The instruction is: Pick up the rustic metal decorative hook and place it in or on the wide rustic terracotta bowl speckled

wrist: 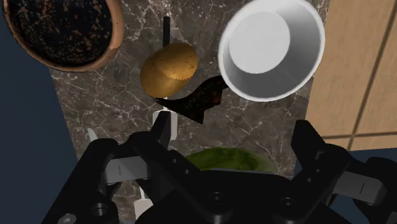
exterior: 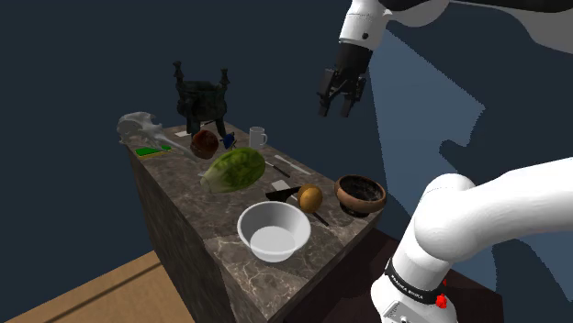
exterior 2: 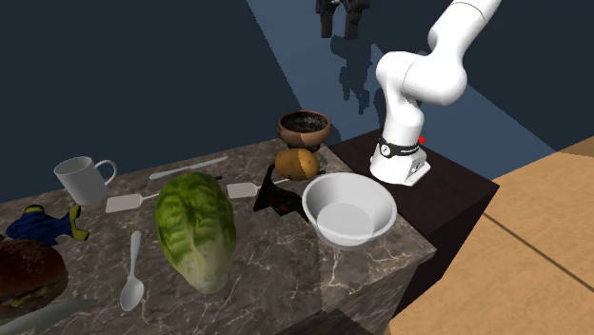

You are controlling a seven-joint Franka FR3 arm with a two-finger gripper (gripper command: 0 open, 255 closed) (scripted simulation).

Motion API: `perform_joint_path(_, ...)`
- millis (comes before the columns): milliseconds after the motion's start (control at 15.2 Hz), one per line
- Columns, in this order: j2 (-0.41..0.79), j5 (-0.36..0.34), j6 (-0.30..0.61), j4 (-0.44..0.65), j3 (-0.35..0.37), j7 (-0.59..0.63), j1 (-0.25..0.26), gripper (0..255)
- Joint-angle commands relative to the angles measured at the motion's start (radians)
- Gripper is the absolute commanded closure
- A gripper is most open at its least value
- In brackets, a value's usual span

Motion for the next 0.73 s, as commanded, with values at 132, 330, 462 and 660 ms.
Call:
perform_joint_path(132,0.029,0.002,0.060,-0.039,0.040,0.064,-0.014,0)
perform_joint_path(330,0.086,0.001,0.150,-0.085,0.099,0.162,-0.036,0)
perform_joint_path(462,0.133,-0.001,0.210,-0.108,0.137,0.228,-0.051,0)
perform_joint_path(660,0.216,-0.011,0.296,-0.131,0.191,0.331,-0.075,0)
